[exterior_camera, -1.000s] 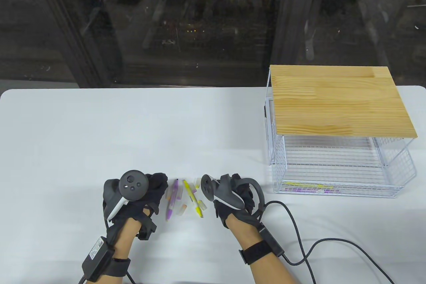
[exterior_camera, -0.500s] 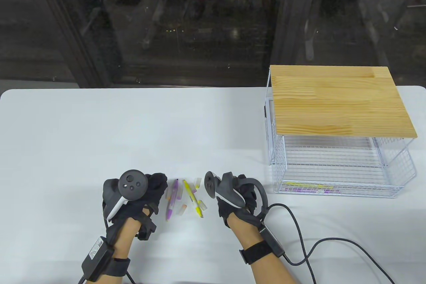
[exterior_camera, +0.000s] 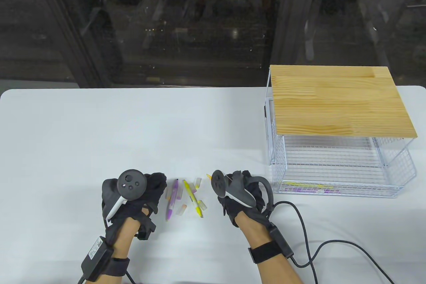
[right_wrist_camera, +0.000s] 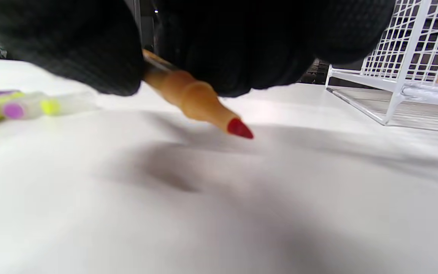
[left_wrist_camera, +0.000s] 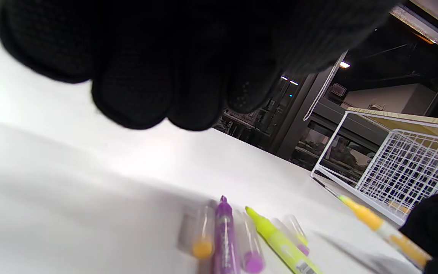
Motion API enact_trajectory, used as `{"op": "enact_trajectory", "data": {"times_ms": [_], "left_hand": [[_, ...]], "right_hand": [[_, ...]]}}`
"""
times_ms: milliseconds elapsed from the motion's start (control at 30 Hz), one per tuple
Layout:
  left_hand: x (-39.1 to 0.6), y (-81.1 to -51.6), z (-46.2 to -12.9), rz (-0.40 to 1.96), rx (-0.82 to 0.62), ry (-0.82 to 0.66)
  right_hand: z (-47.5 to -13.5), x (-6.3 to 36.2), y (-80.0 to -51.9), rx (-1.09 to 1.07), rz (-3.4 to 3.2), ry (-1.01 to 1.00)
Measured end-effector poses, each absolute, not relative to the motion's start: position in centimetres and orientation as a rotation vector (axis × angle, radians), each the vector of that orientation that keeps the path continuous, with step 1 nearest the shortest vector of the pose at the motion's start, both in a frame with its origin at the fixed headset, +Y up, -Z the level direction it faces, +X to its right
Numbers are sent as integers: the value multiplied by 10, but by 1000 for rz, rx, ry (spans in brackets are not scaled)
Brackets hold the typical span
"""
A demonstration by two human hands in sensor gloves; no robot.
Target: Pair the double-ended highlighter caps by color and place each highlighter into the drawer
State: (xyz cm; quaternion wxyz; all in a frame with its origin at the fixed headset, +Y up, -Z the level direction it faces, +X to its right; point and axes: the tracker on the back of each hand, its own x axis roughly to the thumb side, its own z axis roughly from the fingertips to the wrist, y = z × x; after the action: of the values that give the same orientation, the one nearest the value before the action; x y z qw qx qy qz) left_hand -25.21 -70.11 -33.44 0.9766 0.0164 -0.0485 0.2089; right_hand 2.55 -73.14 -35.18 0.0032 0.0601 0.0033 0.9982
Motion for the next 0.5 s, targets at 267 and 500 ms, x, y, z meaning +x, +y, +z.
{"op": "enact_trajectory", "data": {"times_ms": [267,500], "left_hand": [[-254,-701,-335,431,37,-92],[-254,-701,-335,420,30,-86]], "right_hand": [[-344,40,-715,164,3021,-89],[-339,54,-705,178,2955,-166]]}}
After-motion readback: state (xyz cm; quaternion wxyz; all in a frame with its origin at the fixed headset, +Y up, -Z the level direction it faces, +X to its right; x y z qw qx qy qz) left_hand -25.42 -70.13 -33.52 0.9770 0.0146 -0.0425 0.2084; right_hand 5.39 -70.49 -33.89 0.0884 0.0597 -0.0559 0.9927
